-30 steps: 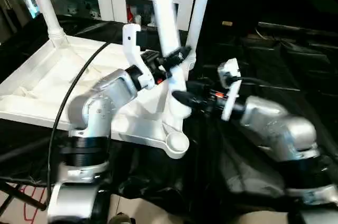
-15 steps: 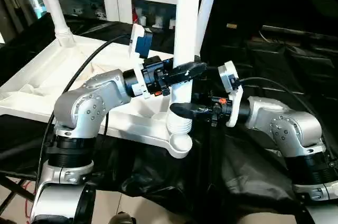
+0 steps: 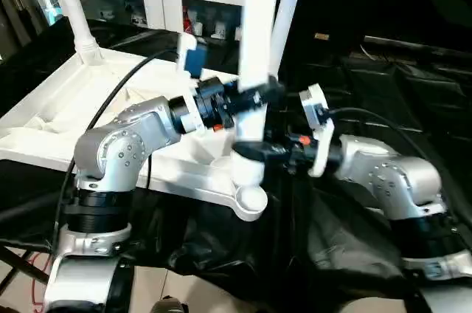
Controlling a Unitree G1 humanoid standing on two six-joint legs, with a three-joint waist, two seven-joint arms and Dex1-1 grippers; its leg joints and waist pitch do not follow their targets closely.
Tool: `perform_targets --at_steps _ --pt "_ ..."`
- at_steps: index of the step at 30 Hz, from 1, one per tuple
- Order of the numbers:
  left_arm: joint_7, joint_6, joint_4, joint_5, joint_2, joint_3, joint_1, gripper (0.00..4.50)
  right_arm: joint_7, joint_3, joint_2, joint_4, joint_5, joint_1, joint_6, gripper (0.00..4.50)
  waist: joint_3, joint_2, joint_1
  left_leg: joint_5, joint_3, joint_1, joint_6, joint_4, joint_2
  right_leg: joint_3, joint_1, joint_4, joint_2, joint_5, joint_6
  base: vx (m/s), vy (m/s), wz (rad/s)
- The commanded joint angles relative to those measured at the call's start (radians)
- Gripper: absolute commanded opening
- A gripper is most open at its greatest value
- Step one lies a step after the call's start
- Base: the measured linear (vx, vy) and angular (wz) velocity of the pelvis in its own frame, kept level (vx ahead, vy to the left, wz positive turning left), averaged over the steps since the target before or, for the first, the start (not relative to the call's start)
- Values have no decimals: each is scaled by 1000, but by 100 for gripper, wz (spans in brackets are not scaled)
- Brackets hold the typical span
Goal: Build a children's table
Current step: Pick table leg
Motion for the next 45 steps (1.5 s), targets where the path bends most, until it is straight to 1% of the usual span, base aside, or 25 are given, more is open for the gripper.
perform_targets --at_steps 1,2,4,6,8,10,11,12,14,16,18,19,20,21,25,26,30,31,32,33,34,35,36,41,45 --pt "100 -47 9 58 -28 -14 -37 260 -75 -20 8 26 -43 -16 -25 193 -74 17 -1 -228 -12 25 -51 -75 42 53 48 -66 -60 -285 -136 0 0 0" --pt "126 -48 10 61 -36 -3 -40 260 -90 -20 15 27 -51 -18 -31 193 -76 9 -1 -229 -10 25 -54 -73 41 53 52 -67 -61 -275 -135 0 0 0" --pt "154 -44 3 58 -49 10 -44 260 -107 -21 23 30 -59 -22 -38 193 -77 5 -1 -219 -11 20 -53 -73 39 52 56 -64 -61 -269 -135 0 0 0" --pt "197 -46 -5 75 -62 13 -47 260 -126 -21 34 31 -67 -25 -46 193 -77 5 -2 -213 -11 20 -49 -73 40 52 55 -64 -60 -261 -133 0 0 0" --pt "258 -64 -3 96 -88 24 -55 260 -146 -18 49 41 -80 -33 -65 193 -77 0 -3 -208 -9 18 -42 -71 39 53 57 -65 -61 -266 -130 0 0 0" --pt "299 -70 14 105 -99 35 -64 260 -150 -15 54 47 -86 -37 -70 193 -77 2 -3 -211 -10 19 -40 -71 38 52 56 -66 -61 -273 -128 0 0 0" --pt "317 -76 23 110 -106 40 -69 260 -152 -14 55 49 -88 -39 -71 193 -77 -3 -4 -211 -9 18 -38 -70 38 52 56 -68 -60 -277 -126 0 0 0" --pt "335 -83 33 115 -110 48 -74 260 -154 -12 57 51 -91 -40 -73 193 -76 -1 -2 -210 -10 19 -37 -70 39 52 56 -67 -61 -277 -125 0 0 0" --pt "361 -95 50 115 -116 62 -82 260 -156 -8 57 54 -96 -42 -77 193 -77 -3 -3 -204 -10 19 -34 -70 38 52 55 -67 -59 -274 -118 0 0 0" --pt "377 -108 59 108 -123 75 -87 225 -159 -5 58 54 -101 -43 -81 193 -77 -4 -3 -197 -9 19 -34 -69 38 52 55 -66 -60 -271 -117 0 0 0" --pt "382 -111 60 104 -129 80 -88 222 -160 -4 59 54 -103 -43 -83 193 -77 -3 -2 -196 -10 18 -33 -70 38 51 55 -66 -60 -268 -119 0 0 0" --pt "376 -109 54 101 -133 76 -85 212 -162 -3 61 56 -106 -44 -86 192 -78 -6 -3 -195 -9 18 -33 -69 39 52 56 -65 -60 -262 -120 0 0 0" --pt "369 -104 45 97 -137 69 -81 212 -164 -3 62 58 -110 -46 -90 192 -77 -5 -2 -193 -9 19 -31 -69 39 52 55 -66 -60 -259 -123 0 0 0" --pt "365 -100 38 95 -138 62 -77 194 -165 -2 63 61 -113 -47 -93 191 -77 -5 -3 -192 -9 18 -31 -69 39 52 55 -64 -60 -258 -124 0 0 0" --pt "353 -114 42 88 -141 52 -78 186 -160 -2 60 62 -121 -54 -89 191 -76 -5 -3 -204 -9 19 -31 -70 38 51 55 -68 -60 -278 -119 0 0 0" --pt "335 -112 40 87 -135 42 -76 185 -158 -7 59 63 -114 -57 -76 247 -76 -5 -3 -208 -10 19 -33 -70 38 52 54 -69 -60 -283 -116 0 0 0" --pt "289 -110 30 89 -121 10 -73 185 -154 -22 50 75 -93 -70 -32 261 -77 -3 -4 -200 -10 20 -33 -70 39 52 54 -66 -59 -267 -121 0 0 0" --pt "278 -110 29 91 -118 2 -74 185 -145 -21 41 75 -90 -74 -22 293 -77 1 -3 -200 -10 22 -35 -70 39 52 53 -64 -59 -256 -127 0 0 0" --pt "268 -110 26 94 -115 -8 -74 185 -129 -21 28 76 -81 -79 -2 293 -77 4 -2 -201 -10 22 -36 -71 39 52 55 -63 -58 -245 -131 0 0 0" --pt "261 -108 25 96 -113 -15 -75 185 -115 -18 17 77 -78 -84 9 304 -78 2 -2 -198 -10 21 -35 -70 39 52 56 -63 -57 -234 -132 0 0 0" --pt "251 -99 22 91 -110 -23 -74 185 -104 -12 4 82 -81 -89 22 304 -78 6 -3 -198 -10 21 -37 -70 38 53 57 -63 -55 -221 -136 0 0 0" --pt "244 -93 19 88 -109 -27 -73 185 -97 -7 -4 86 -84 -92 29 304 -77 3 -2 -199 -9 20 -37 -70 37 53 58 -62 -57 -221 -139 0 0 0" --pt "232 -93 13 88 -105 -37 -70 185 -91 0 -14 96 -92 -96 32 304 -77 6 -2 -200 -10 20 -38 -70 38 52 59 -62 -58 -226 -139 0 0 0" --pt "195 -87 0 81 -93 -63 -64 185 -85 15 -34 129 -114 -115 47 304 -77 0 -6 -207 -9 17 -37 -67 37 51 59 -64 -59 -257 -139 0 0 0" --pt "183 -89 2 81 -86 -67 -65 184 -57 29 -47 127 -110 -120 69 304 -76 2 -5 -220 -10 21 -41 -68 39 51 56 -65 -58 -271 -139 0 0 0"
